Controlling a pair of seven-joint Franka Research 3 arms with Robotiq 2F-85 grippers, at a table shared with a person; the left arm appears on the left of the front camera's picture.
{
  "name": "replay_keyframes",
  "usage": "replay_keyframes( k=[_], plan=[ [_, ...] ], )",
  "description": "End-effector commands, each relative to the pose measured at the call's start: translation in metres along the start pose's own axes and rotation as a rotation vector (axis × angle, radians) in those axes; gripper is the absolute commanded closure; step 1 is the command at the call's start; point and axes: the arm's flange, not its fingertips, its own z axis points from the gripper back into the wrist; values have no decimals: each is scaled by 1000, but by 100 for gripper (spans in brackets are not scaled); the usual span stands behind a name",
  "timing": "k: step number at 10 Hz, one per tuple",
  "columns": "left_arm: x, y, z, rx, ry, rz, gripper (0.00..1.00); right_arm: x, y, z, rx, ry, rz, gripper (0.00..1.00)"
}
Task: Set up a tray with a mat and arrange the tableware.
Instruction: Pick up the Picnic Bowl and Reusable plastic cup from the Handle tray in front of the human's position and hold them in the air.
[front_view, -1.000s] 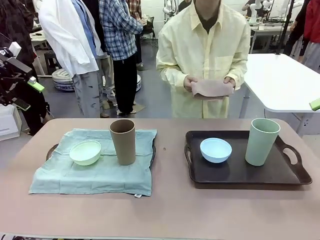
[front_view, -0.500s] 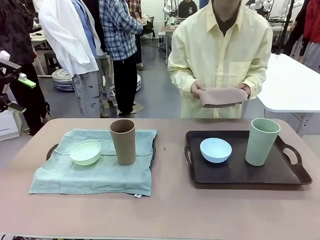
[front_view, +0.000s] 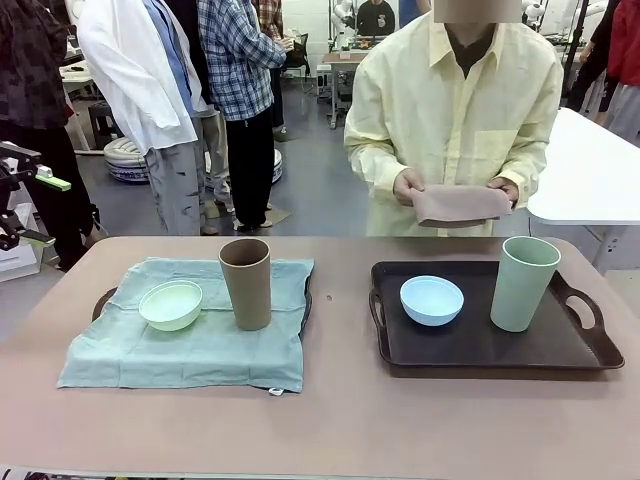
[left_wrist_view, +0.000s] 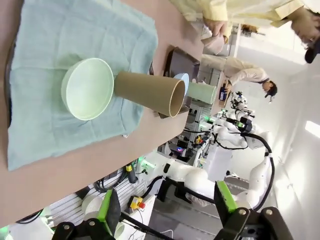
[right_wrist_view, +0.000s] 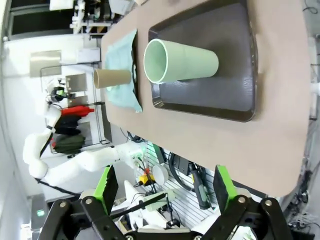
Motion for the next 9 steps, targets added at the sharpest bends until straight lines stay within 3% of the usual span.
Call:
replay_keyframes(
  k=[1,4,6,9],
  plan=[
    [-6,-16,5,-26,-61,-49,0,-6,-6,-1,61,20,42,0],
    [-5,-28,10,-9,-68,-203,0,-22,-18,-17,100,36,61,0],
    [-2,-23,11,19,-62,-214,0,-26,-18,-22,103,9,48,0],
    [-7,-31,12,5,-48,-178,0,-20,-20,-14,77,47,40,0]
  ],
)
